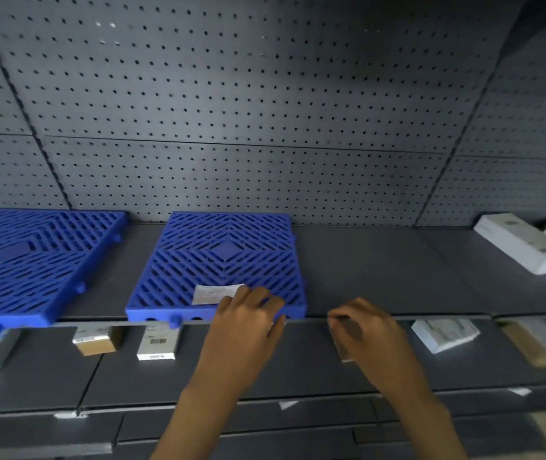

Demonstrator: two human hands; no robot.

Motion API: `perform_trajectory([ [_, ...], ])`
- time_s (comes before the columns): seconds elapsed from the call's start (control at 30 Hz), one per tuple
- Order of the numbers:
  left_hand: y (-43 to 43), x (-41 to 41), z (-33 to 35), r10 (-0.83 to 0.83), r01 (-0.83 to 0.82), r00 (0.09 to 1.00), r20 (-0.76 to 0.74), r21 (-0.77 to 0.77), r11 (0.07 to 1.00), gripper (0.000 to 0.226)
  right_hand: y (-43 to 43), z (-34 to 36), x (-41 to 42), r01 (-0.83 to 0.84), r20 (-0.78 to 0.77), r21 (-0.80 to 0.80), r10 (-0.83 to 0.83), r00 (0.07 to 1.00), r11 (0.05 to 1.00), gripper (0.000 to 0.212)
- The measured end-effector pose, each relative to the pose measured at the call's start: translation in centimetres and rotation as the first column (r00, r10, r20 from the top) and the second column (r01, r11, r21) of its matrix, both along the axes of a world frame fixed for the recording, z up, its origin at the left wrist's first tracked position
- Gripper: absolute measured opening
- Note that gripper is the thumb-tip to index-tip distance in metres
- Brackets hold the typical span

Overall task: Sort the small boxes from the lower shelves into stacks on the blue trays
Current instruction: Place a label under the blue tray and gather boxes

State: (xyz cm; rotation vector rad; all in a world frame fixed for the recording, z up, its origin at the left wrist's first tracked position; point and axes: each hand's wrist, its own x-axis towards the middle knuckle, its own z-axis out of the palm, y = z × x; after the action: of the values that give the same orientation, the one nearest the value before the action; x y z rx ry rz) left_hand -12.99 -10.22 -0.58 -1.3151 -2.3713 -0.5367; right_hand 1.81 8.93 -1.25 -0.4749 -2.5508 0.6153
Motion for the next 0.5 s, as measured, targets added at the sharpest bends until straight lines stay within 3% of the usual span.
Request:
perform_trajectory([
  [0.13, 5.4, 4.2, -0.2, -0.036, 0.037, 0.999, 0.034, -0.022, 0.999, 0.019, 4.2, -0.7, 5.7, 0.064, 0.026, -0.03, -0.063, 0.998, 0.998, 0.008],
  [0.23, 10.1, 8.2, 0.1, -0.078, 0.08, 0.996, 0.032, -0.034, 0.996, 0.017, 8.1, -0.9, 10.1, 0.119, 0.01, -0.036, -0.119, 0.993, 0.992, 0.024],
  [0.33, 15.0, 12.4, 0.2, -0.107, 0.109, 0.993, 0.039, -0.056, 0.992, 0.013, 11.9, -0.9, 14.8, 0.168, 0.039, -0.005, -0.168, 0.985, 0.986, 0.007],
  [0.5, 22.8, 19.0, -0.1, -0.155, 0.16, 0.986, 0.067, -0.092, 0.983, 0.016, 17.9, -1.3, 21.9, 0.215, 0.03, 0.015, -0.215, 0.976, 0.977, 0.006],
])
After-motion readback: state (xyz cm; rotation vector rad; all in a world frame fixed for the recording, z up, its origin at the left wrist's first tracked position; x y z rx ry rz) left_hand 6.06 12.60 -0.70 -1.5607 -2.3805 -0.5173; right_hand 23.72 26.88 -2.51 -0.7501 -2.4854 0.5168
